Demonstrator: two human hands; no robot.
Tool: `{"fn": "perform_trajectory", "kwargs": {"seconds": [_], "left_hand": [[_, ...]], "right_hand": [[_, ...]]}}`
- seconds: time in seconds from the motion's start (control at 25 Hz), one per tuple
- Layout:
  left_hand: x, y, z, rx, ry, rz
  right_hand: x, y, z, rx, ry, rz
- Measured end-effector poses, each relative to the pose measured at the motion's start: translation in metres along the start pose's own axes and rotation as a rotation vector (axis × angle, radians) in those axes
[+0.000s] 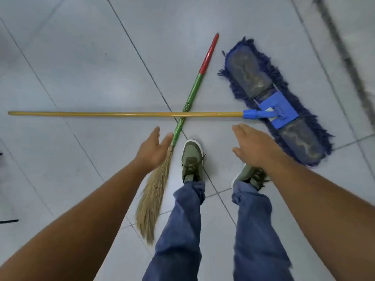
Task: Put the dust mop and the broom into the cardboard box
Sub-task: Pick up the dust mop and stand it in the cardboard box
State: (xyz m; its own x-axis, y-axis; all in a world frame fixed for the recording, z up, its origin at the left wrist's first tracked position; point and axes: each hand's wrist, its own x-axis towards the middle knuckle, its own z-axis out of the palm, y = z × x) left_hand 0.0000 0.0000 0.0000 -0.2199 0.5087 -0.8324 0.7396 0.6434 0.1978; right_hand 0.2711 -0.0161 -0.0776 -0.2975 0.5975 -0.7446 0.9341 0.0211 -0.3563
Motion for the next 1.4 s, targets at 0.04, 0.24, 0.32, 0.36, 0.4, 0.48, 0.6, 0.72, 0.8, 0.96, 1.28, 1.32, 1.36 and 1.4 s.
{"fn": "perform_trajectory", "kwargs": {"seconds": [0.04, 0.24, 0.32, 0.36, 0.4, 0.48, 0.6, 0.72, 0.8, 0.96, 1.28, 1.32, 1.36, 1.4], "left_hand": [[0.025, -0.016, 0.021, -0.035, -0.058, -0.069], [0.144, -0.089, 0.069, -0.688, -0.081, -0.432], [0.179, -0.086, 0.063, -0.938, -0.029, -0.457], [0.187, -0.082, 0.057, -1.028, -0.012, -0.454], [0.189, -0.080, 0.047, -1.110, 0.017, -0.475], [0.182, -0.072, 0.016, -1.278, 0.147, -0.524], [0.125, -0.053, -0.057, -1.509, 0.286, -0.556], [0.024, -0.023, -0.127, -1.718, 0.270, -0.515], [-0.043, -0.005, -0.164, -1.745, 0.223, -0.427], [-0.169, 0.052, -0.251, -1.881, 0.171, -0.132], [-0.328, 0.154, -0.349, -1.682, -0.103, 0.489], [-0.338, 0.173, -0.356, -1.667, -0.159, 0.528], [-0.347, 0.192, -0.361, -1.648, -0.219, 0.564], [-0.354, 0.210, -0.363, -1.623, -0.288, 0.595]], "right_hand": [[0.044, 0.001, 0.026, -0.008, -0.018, -0.027], [0.213, -0.007, 0.101, -0.168, 0.058, -0.028], [0.231, -0.010, 0.101, -0.138, 0.036, 0.025], [0.228, -0.012, 0.096, -0.095, 0.002, 0.040], [0.218, -0.013, 0.090, -0.064, -0.027, 0.050], [0.182, -0.008, 0.069, -0.051, 0.027, 0.055], [0.087, -0.009, 0.011, -0.095, 0.071, 0.027], [-0.029, -0.024, -0.062, -0.130, 0.089, 0.039], [-0.094, -0.045, -0.112, -0.122, 0.178, 0.054], [-0.213, -0.095, -0.207, -0.088, 0.200, 0.113], [-0.347, -0.123, -0.298, 0.189, 0.420, 0.295], [-0.361, -0.123, -0.302, 0.219, 0.478, 0.324], [-0.372, -0.122, -0.303, 0.243, 0.535, 0.350], [-0.384, -0.121, -0.303, 0.263, 0.593, 0.379]]}}
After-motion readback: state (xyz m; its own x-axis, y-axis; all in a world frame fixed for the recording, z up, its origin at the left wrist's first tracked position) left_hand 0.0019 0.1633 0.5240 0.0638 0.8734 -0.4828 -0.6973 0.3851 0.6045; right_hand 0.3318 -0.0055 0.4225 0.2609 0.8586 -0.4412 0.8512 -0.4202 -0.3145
